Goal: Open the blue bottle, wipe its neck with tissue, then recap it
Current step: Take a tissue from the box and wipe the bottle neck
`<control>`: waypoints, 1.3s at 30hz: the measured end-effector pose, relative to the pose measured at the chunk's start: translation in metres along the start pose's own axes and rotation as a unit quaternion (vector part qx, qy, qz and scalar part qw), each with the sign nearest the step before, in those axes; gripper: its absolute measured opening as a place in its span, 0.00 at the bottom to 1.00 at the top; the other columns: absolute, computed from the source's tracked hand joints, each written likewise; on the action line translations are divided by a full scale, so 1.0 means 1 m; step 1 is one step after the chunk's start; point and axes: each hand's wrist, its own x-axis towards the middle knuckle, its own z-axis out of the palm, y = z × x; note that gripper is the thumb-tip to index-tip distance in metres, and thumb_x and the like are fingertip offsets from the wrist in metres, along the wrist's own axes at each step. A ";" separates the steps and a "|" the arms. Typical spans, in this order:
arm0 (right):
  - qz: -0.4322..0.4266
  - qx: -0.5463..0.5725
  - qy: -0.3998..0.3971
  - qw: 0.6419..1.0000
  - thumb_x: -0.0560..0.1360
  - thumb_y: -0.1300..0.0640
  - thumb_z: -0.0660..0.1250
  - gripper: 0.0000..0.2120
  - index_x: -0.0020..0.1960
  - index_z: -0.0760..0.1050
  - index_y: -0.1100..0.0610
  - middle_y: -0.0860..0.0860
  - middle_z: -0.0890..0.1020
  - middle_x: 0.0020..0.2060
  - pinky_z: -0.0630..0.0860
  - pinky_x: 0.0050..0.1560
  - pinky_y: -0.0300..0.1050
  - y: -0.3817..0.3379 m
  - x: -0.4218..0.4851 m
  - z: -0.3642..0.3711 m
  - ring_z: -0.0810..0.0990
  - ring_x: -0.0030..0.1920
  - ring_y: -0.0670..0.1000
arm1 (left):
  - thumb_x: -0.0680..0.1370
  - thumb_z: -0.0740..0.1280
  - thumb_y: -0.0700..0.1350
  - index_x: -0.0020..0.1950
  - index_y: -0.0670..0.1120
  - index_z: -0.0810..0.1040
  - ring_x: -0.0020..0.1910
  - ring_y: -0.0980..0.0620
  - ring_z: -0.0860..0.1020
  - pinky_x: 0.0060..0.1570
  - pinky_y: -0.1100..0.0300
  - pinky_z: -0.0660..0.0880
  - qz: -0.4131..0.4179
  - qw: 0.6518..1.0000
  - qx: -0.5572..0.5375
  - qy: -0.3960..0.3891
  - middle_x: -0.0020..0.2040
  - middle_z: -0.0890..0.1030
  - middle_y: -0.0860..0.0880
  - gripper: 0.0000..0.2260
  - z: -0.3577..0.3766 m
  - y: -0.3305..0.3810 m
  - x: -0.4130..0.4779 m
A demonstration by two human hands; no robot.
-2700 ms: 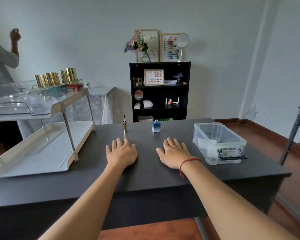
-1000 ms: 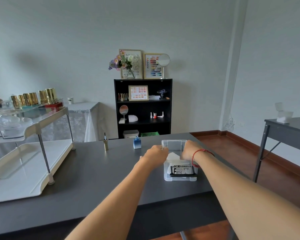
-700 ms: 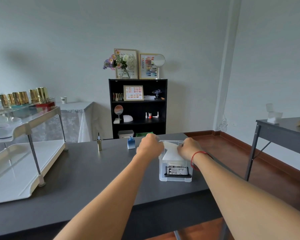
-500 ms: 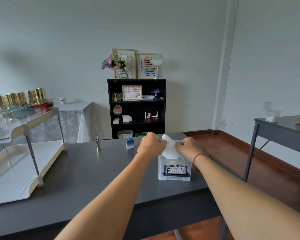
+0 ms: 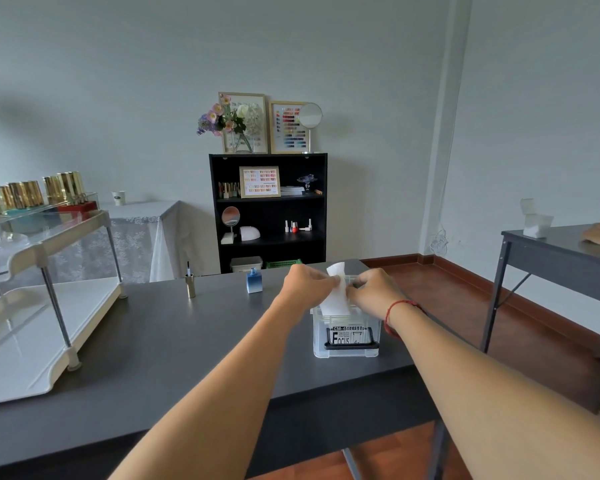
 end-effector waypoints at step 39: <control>-0.054 0.117 -0.011 0.992 0.75 0.52 0.67 0.10 0.52 0.82 0.55 0.55 0.72 0.69 0.61 0.66 0.46 -0.007 -0.005 0.009 0.66 0.71 0.49 | 0.77 0.67 0.50 0.59 0.46 0.81 0.60 0.46 0.76 0.66 0.46 0.69 0.024 0.996 0.089 0.006 0.60 0.80 0.47 0.13 -0.005 -0.006 -0.009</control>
